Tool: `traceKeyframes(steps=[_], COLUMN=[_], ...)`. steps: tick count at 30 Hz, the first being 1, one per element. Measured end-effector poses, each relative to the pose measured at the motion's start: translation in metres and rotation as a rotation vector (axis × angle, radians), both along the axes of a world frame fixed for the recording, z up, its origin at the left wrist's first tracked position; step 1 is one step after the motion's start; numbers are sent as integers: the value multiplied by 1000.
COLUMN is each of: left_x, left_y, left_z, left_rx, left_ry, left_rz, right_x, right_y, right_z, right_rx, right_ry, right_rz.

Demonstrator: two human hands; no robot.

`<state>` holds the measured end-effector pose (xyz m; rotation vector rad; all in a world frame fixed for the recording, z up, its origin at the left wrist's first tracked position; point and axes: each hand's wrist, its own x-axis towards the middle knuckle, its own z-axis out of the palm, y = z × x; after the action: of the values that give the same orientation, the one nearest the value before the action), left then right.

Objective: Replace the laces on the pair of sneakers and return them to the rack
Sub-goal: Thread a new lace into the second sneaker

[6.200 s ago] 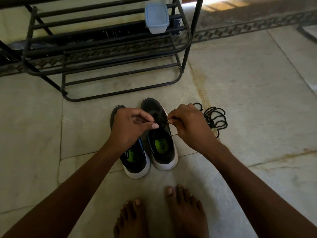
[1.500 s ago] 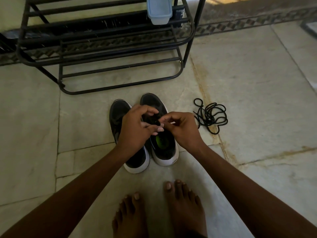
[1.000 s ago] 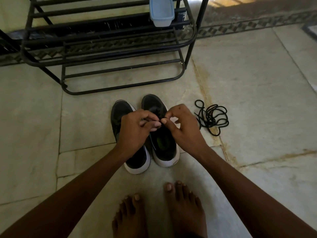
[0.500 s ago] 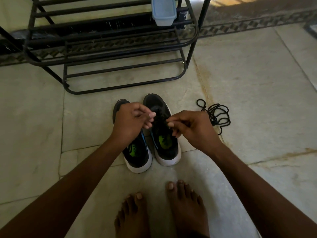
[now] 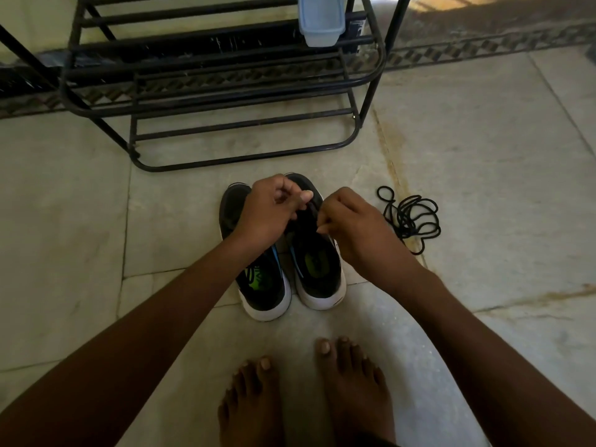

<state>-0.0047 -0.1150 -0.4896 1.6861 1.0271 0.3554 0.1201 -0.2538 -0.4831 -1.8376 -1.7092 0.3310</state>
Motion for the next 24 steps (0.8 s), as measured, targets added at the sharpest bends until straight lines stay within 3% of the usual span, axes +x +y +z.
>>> traceKeyframes(steps=[7, 13, 20, 24], left_x=[-7, -8, -9, -9], left_y=[4, 0, -5, -5], left_z=[-5, -6, -1, 4], left_rx=[143, 211, 341, 410], left_ry=[4, 13, 30, 95], left_rz=[-94, -185, -164, -194], right_x=[13, 11, 10, 9], right_y=[-7, -7, -3, -4], right_z=[-16, -12, -11, -8], right_rx=[-151, -238, -349, -364], right_ry=[324, 488, 359, 410], right_rz=[-242, -246, -205, -201])
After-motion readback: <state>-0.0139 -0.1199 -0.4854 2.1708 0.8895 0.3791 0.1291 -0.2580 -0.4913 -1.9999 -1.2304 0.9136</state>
